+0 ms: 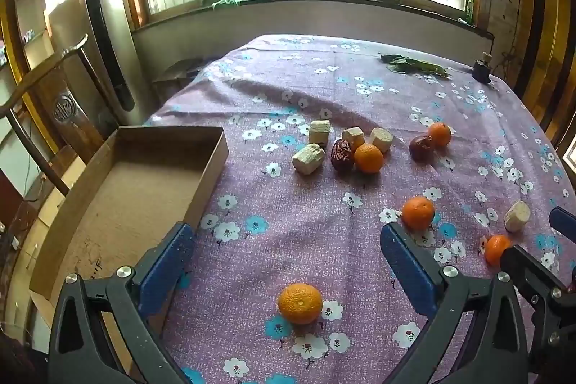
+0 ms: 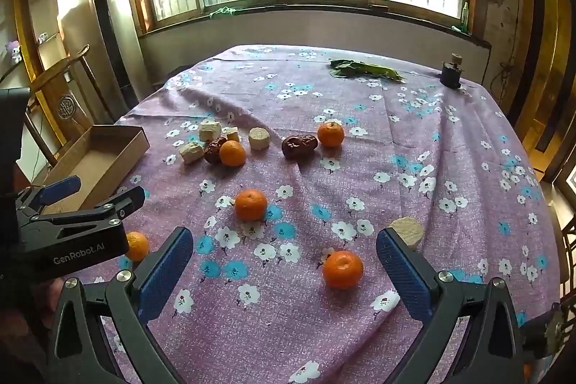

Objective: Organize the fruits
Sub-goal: 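Move both tools toward the mandarin oranges on the tablecloth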

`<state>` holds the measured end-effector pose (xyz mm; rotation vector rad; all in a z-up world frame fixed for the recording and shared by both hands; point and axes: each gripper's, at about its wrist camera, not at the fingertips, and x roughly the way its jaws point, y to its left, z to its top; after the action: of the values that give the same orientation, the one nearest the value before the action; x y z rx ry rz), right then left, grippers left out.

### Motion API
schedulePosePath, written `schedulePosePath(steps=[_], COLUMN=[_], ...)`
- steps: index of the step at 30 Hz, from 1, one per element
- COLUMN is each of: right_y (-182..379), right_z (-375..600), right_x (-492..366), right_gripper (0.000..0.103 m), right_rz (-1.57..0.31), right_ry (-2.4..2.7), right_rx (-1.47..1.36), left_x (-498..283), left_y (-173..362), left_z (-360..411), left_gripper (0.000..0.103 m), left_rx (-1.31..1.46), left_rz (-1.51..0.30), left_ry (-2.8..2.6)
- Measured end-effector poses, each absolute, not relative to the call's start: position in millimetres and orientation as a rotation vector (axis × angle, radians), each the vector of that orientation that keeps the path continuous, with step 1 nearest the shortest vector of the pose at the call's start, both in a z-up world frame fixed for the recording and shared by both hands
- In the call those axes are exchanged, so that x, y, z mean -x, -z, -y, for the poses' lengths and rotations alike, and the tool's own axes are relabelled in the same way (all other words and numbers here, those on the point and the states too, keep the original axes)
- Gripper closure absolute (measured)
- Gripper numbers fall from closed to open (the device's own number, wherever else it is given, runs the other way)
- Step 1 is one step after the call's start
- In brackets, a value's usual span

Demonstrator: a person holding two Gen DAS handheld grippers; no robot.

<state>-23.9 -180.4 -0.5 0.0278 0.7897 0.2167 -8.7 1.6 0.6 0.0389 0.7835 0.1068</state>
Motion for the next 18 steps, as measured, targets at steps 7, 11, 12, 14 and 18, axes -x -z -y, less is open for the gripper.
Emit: schedulePosePath(steps=[7, 11, 12, 14, 18], right_y=[0.8, 1.1, 1.6, 2.1, 1.9], right_z=[178.9, 178.3, 178.4, 178.3, 175.4], right_x=[24.2, 22.7, 22.3, 21.9, 22.2], right_gripper=[0.0, 0.0, 0.0, 0.0, 0.0], right_rz=[-0.794, -0.794, -0.796, -0.8, -0.796], right_ry=[-0.23, -0.228, -0.231, -0.235, -0.241], right_rx=[-0.036, -0.024, -0.025, -0.024, -0.014], left_x=[5.8, 3.7, 4.4, 5.2, 6.4], left_y=[-1.1, 2.5, 3.3, 3.5, 3.9], left_z=[1.9, -2.4, -2.3, -3.5, -3.1], left_gripper=[0.0, 0.0, 0.0, 0.0, 0.0], left_rx=[-0.038, -0.005, -0.004, -0.005, -0.018], left_rz=[-0.798, -0.826, -0.825, -0.822, -0.815], left_ry=[-0.077, -0.05, -0.052, -0.062, -0.078])
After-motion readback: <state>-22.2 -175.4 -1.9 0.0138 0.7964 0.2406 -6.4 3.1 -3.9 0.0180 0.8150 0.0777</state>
